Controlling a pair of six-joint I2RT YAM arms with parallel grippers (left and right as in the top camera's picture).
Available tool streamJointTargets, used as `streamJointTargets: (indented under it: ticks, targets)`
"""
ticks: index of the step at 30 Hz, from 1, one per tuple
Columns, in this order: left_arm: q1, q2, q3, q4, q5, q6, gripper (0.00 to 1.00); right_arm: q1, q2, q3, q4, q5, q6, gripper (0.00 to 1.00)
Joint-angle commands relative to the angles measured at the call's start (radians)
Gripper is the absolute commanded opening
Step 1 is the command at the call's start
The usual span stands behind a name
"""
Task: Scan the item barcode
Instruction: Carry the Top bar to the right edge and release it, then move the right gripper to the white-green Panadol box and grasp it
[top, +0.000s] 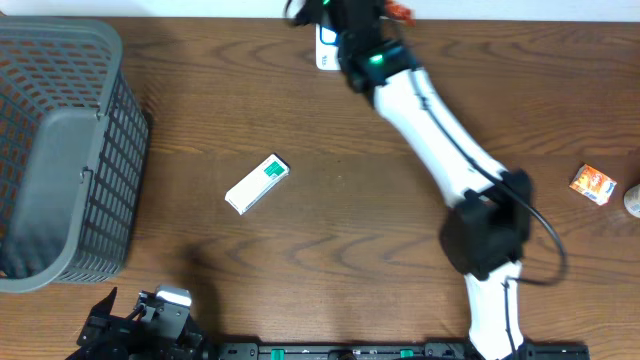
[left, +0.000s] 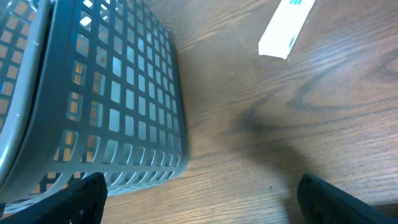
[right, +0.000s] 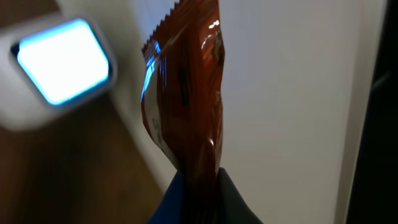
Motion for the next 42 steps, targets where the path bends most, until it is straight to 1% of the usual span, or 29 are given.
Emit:
streamJointTargets:
  ticks: [1,4,6,8,10,14,16,21,25,26,27,28,31,35,38,40,42]
  targets:
    - [-0.004,-0.001,0.003,0.0,-0.005,0.002,0.98,-0.077,-0.034,-0.001,-0.179,0.078,0.354,0.01]
    - [-0.004,-0.001,0.003,0.0,-0.005,0.002,0.98,-0.156,-0.041,-0.001,-0.4,0.062,0.49,0.01]
    - [-0.004,-0.001,0.003,0.0,-0.005,0.002,0.98,-0.208,-0.036,-0.002,-0.513,0.043,0.567,0.01]
    - [-0.004,-0.001,0.003,0.0,-0.005,0.002,0.98,-0.299,-0.033,-0.019,-0.633,-0.04,0.652,0.01]
    - [-0.004,-0.001,0.003,0.0,-0.005,0.002,0.98,-0.365,-0.033,-0.038,-0.674,-0.089,0.689,0.01]
    - [-0.004,-0.001,0.003,0.0,-0.005,0.002,0.98,-0.53,-0.033,-0.105,-0.706,-0.129,0.753,0.01]
    - [-0.004,-0.001,0.003,0.0,-0.005,0.002,0.98,-0.602,-0.033,-0.146,-0.709,-0.129,0.752,0.01]
    - [-0.004,-0.001,0.003,0.0,-0.005,0.002,0.98,-0.783,-0.033,-0.262,-0.639,-0.148,0.789,0.01]
    - [-0.004,-0.001,0.003,0.0,-0.005,0.002,0.98,-0.895,-0.033,-0.283,-0.624,-0.148,0.868,0.01]
    - [-0.004,-0.001,0.003,0.0,-0.005,0.002,0.98,-0.922,-0.033,-0.283,-0.623,-0.148,0.882,0.22]
    - [-0.004,-0.001,0.003,0.0,-0.005,0.002,0.98,-0.943,-0.033,-0.283,-0.623,-0.148,0.894,0.79]
    - [-0.004,-0.001,0.003,0.0,-0.005,0.002,0.98,-0.964,-0.034,-0.282,-0.623,-0.148,0.903,0.99]
    - [-0.004,-0.001,0.003,0.0,-0.005,0.002,0.98,-1.017,-0.043,-0.281,-0.635,-0.169,0.903,0.99]
    - [-0.004,-0.001,0.003,0.0,-0.005,0.002,0.98,-1.04,-0.102,-0.281,-0.64,-0.323,0.901,0.99]
    - [-0.004,-0.001,0.003,0.0,-0.005,0.002,0.98,-1.02,-0.175,-0.28,-0.633,-0.399,0.902,0.99]
    - [-0.004,-0.001,0.003,0.0,-0.005,0.002,0.98,-0.994,-0.232,-0.28,-0.623,-0.496,0.902,0.99]
    - [-0.004,-0.001,0.003,0.0,-0.005,0.002,0.98,-0.954,-0.292,-0.28,-0.618,-0.638,0.912,0.99]
